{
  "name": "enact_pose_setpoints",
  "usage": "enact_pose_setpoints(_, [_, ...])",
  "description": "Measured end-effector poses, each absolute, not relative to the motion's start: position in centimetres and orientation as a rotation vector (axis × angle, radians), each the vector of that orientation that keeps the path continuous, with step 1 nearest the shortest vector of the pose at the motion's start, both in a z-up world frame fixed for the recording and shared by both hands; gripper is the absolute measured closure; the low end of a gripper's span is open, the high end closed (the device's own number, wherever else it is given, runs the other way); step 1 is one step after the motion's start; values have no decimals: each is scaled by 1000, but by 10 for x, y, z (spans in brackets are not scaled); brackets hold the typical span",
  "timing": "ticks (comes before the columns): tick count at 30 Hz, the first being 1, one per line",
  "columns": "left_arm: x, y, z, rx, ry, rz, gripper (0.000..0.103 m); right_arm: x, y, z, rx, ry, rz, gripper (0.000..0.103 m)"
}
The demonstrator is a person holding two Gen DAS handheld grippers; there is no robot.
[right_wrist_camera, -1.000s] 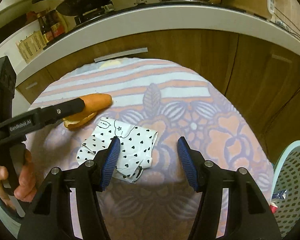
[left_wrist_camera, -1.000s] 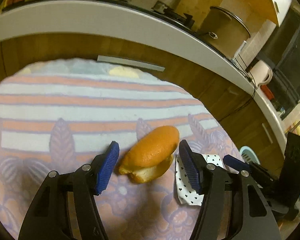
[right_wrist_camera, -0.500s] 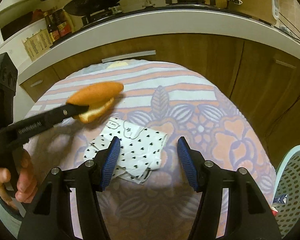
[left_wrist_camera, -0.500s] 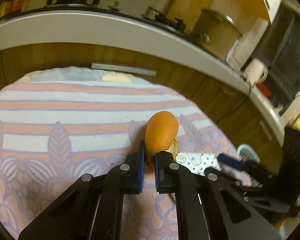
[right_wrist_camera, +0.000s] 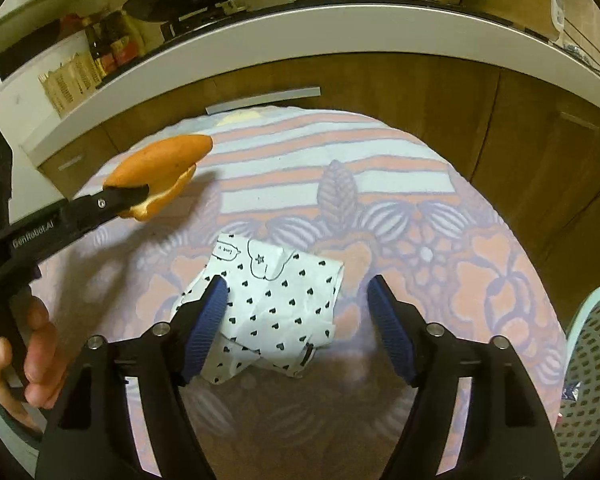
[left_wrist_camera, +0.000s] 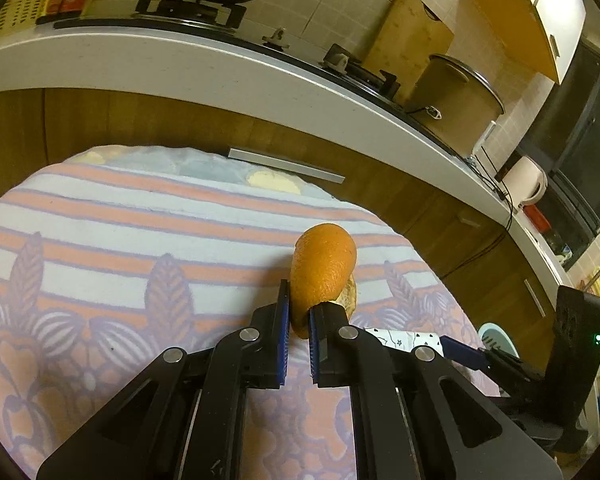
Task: Collect trash
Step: 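Grasp the bread roll with the left tool while the right tool grasps the polka-dot napkin, then carry roll and napkin over the blue basket and open both tools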
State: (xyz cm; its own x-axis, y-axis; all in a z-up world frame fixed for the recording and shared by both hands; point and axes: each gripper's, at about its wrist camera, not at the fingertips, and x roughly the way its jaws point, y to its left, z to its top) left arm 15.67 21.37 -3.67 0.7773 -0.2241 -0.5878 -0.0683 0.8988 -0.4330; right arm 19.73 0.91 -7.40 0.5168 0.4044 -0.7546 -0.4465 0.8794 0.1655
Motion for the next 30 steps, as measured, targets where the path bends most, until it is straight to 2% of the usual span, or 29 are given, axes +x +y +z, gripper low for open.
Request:
enact_pose_setpoints(2, [157, 213, -37, -452, 678, -90, 97, 195, 18, -76, -110, 890, 509, 23])
enact_pose_setpoints(4, [156, 212, -37, -450, 674, -94, 97, 190, 30, -77, -181, 881, 495, 25])
enact_pose_setpoints(6, [155, 212, -36, -448, 671, -98, 97, 181, 38, -77, -225, 861, 536, 41])
enact_pose_setpoints(8, [154, 212, -35, -450, 669, -100, 97, 176, 41, -77, -237, 857, 562, 48])
enact_pose_setpoints(9, [154, 212, -35, -452, 669, -100, 97, 175, 41, -77, -242, 852, 557, 59])
enact_pose_setpoints(10, [154, 213, -35, -453, 669, -99, 97, 175, 41, -76, -240, 847, 555, 65])
enact_pose_setpoints(11, [154, 213, -35, -453, 668, -99, 97, 175, 39, -75, -232, 844, 555, 77])
enact_pose_setpoints(12, [153, 213, -34, -452, 667, -99, 97, 176, 36, -75, -220, 843, 561, 83])
enact_pose_setpoints(15, [152, 213, -33, -451, 661, -100, 97, 171, 30, -69, -193, 808, 573, 95])
enact_pose_setpoints(20, [150, 211, -28, -444, 643, -107, 97, 160, 20, -55, -170, 731, 558, 100])
enact_pose_setpoints(30, [143, 158, 13, -388, 605, -215, 97, 146, -48, 1, -93, 594, 444, 100])
